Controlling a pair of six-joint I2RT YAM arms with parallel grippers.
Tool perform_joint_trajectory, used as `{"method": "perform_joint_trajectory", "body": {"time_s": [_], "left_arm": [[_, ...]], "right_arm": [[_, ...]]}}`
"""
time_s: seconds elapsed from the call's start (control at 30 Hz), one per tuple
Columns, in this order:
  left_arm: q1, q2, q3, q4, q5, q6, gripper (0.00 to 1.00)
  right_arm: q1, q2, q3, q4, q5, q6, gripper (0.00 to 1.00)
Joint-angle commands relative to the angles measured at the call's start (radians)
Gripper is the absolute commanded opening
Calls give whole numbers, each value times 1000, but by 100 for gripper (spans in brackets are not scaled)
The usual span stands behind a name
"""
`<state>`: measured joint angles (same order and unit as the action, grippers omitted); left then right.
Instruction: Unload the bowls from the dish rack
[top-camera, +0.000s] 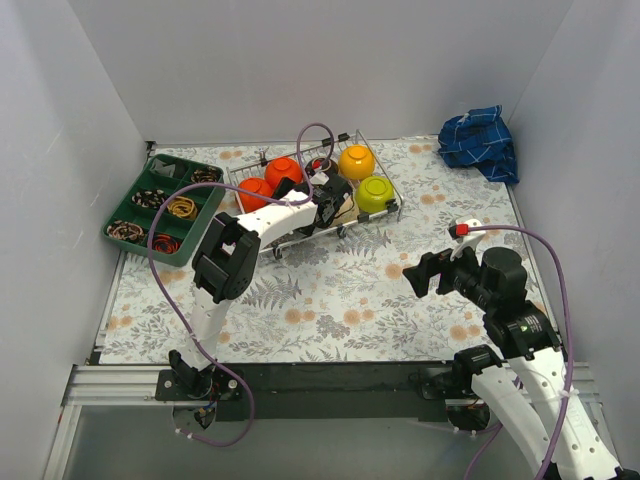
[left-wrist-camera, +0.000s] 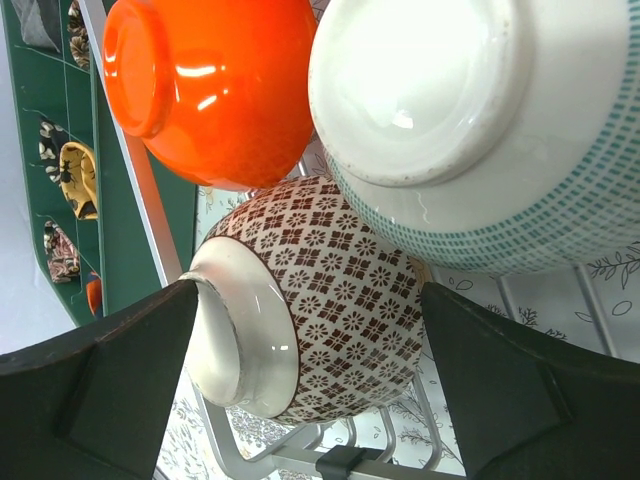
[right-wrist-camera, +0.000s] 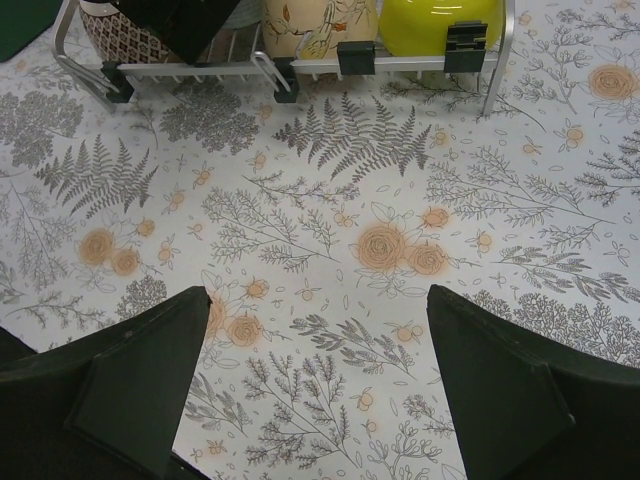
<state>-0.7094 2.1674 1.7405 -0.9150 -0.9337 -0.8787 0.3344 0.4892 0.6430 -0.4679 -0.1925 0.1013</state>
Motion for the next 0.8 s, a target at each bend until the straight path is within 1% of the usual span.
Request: {"method": "perform_joint_trajectory", "body": {"time_s": [0.0, 0.27, 0.6, 0.77], "left_arm": [[-10, -9, -9, -67, 44, 0, 94], [-10, -32, 1, -78, 52, -11, 87], [-36, -32, 24, -39, 116, 9, 70], [-61, -20, 45, -28, 133, 4, 68]], "right_arm": [[3, -14, 1, 43, 5, 3, 99], [2, -8, 7, 44, 8, 0, 99], [3, -8, 6, 52, 8, -3, 99], [3, 9, 4, 58, 8, -6, 98]]}}
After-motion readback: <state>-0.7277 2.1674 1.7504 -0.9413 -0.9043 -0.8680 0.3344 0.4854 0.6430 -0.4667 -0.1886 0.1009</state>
